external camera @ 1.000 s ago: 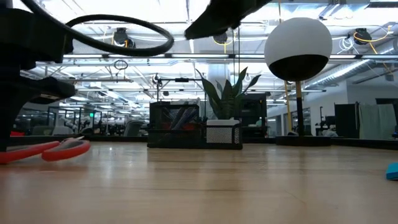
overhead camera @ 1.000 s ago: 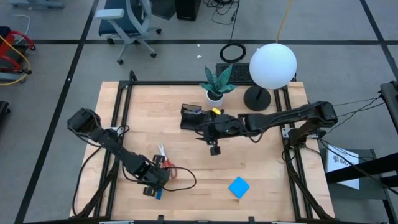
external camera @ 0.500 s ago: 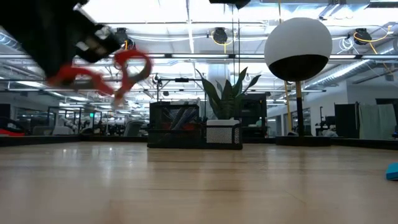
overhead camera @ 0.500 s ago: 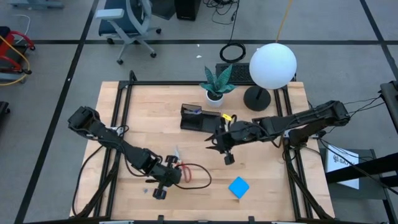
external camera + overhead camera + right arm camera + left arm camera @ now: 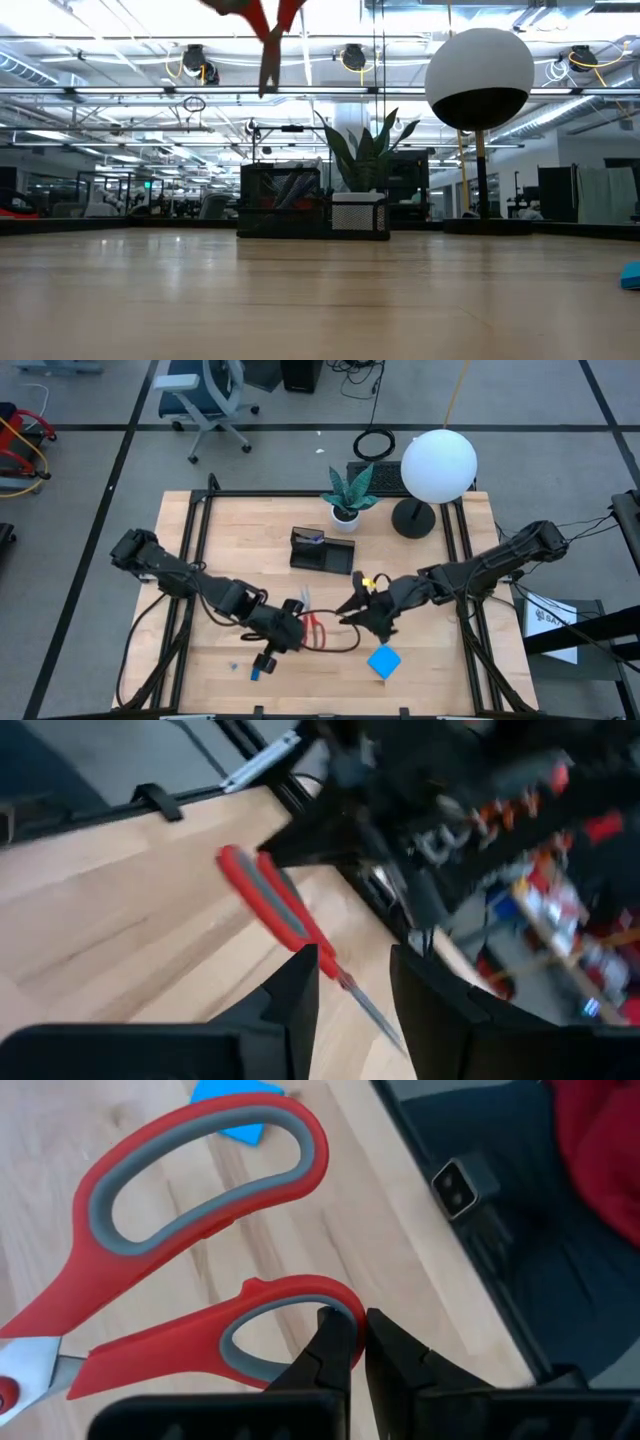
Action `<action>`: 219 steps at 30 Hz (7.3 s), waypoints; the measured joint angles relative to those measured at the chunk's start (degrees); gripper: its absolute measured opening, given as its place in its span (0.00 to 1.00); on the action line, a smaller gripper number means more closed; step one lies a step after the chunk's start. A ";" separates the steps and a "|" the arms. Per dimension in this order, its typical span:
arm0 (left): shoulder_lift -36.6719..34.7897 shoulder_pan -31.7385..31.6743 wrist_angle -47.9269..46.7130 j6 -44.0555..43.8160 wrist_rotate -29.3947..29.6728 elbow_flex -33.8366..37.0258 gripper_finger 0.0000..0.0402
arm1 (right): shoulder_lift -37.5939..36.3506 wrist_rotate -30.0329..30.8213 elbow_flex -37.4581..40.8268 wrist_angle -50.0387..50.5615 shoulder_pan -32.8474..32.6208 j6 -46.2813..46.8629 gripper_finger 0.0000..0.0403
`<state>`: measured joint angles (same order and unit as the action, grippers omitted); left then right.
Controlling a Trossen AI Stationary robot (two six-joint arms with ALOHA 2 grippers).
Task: Pick and place office supplies into organizer
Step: Put the red scissors into the black desk organizer
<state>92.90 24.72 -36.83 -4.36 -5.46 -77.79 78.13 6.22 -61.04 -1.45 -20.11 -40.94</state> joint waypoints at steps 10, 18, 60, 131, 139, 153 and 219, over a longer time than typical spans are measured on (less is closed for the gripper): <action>0.00 -2.37 0.76 1.11 -3.21 -1.21 0.04 | 0.02 5.80 4.55 -8.15 -4.57 -14.01 0.29; 0.00 -2.59 5.68 1.24 -7.04 -1.21 0.03 | 0.88 5.79 7.11 -14.46 -5.14 -18.33 0.29; -0.07 -4.03 -3.05 -2.05 0.86 -1.21 0.20 | 1.53 10.05 7.09 -13.72 -5.38 0.52 0.29; -38.93 -10.07 42.54 3.18 10.02 34.61 0.20 | 32.11 -3.62 -18.71 36.75 -6.04 28.27 0.29; -38.93 -10.09 42.54 3.23 10.00 34.61 0.20 | 36.01 -4.16 -18.86 36.67 -6.59 28.23 0.29; -38.93 -10.07 42.56 3.19 9.94 34.57 0.20 | 37.51 -4.83 -18.94 37.85 -6.11 28.45 0.29; -38.93 -9.96 42.41 2.34 9.87 34.55 0.20 | 37.48 -3.78 -18.83 44.77 -5.08 26.49 0.03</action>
<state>53.98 14.76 5.58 -2.02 4.41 -43.24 115.61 2.44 -79.88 43.32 -25.19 -14.45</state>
